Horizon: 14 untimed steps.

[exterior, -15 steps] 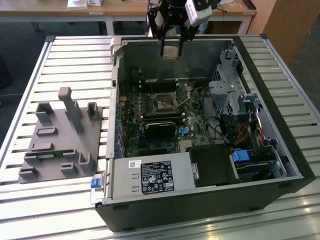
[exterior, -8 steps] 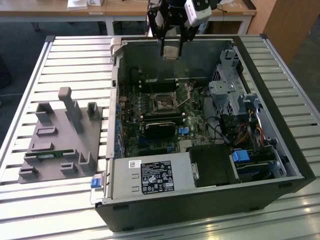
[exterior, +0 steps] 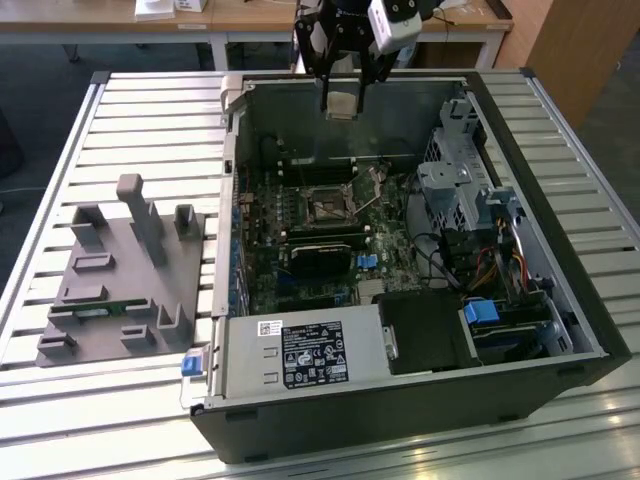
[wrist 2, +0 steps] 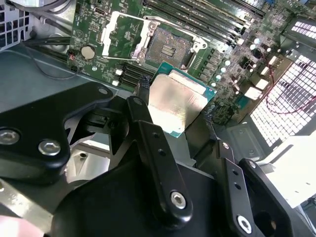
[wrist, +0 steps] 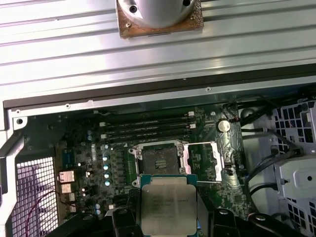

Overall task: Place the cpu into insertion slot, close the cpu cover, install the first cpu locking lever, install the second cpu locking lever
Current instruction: 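Place the cpu into insertion slot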

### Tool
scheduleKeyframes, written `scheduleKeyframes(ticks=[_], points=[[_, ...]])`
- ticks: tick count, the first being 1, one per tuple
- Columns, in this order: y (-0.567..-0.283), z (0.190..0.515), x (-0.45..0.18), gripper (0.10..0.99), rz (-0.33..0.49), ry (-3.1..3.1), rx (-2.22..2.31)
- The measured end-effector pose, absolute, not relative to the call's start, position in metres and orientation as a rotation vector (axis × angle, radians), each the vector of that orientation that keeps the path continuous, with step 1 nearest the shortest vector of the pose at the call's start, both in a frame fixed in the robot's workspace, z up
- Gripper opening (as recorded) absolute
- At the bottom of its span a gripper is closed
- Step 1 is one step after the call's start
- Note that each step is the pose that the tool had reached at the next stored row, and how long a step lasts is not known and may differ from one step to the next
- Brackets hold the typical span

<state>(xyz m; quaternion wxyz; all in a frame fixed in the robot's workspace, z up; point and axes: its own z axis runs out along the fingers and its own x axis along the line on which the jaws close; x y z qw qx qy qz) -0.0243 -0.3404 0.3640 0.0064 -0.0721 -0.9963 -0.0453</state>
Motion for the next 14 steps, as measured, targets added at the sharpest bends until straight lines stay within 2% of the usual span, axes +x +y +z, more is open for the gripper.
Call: scheduleKeyframes(ticks=[14], points=[[-0.3404,0.3639,-0.0247,0.537,-0.142,-3.114,-0.293]])
